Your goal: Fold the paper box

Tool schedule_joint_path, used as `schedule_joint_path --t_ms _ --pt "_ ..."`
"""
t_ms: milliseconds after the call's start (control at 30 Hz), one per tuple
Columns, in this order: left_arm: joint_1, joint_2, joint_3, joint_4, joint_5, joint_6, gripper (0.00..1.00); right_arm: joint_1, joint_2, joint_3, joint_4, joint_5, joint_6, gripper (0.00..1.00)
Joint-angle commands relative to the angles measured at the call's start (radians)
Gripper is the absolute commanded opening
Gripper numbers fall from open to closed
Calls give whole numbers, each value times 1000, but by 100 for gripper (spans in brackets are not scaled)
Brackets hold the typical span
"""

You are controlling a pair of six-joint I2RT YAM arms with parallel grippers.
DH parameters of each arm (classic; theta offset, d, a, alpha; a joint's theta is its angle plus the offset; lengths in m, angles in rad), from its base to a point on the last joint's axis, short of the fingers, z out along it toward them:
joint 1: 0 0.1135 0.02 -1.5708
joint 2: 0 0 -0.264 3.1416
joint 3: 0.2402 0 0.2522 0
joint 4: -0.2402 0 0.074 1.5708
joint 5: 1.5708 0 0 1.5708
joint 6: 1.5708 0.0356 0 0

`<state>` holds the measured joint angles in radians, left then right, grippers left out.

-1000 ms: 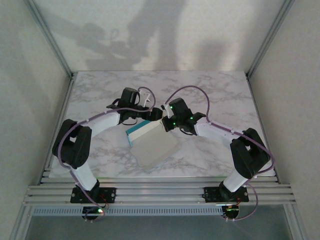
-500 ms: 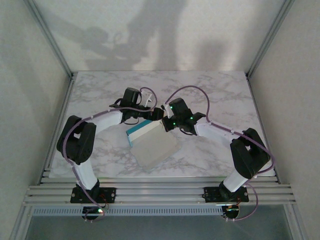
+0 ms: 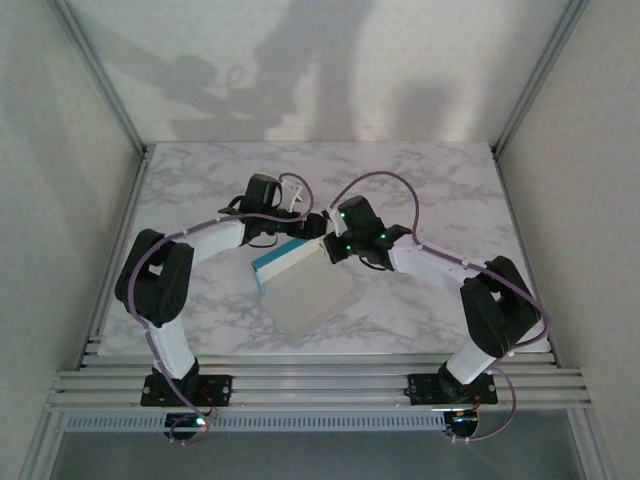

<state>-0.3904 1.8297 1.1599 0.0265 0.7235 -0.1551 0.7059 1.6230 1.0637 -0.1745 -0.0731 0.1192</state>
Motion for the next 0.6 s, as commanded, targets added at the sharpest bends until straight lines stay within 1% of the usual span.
schedule_joint_path --t_ms 0,267,567 --pt "22 22 29 24 4 -15 99 20 3 -39 -114 -25 -7 0" --pt "27 38 39 16 9 -14 99 20 1 -41 -115 -23 -7 2" --pt "25 51 39 -9 9 -1 99 20 3 -36 -112 -21 -7 6"
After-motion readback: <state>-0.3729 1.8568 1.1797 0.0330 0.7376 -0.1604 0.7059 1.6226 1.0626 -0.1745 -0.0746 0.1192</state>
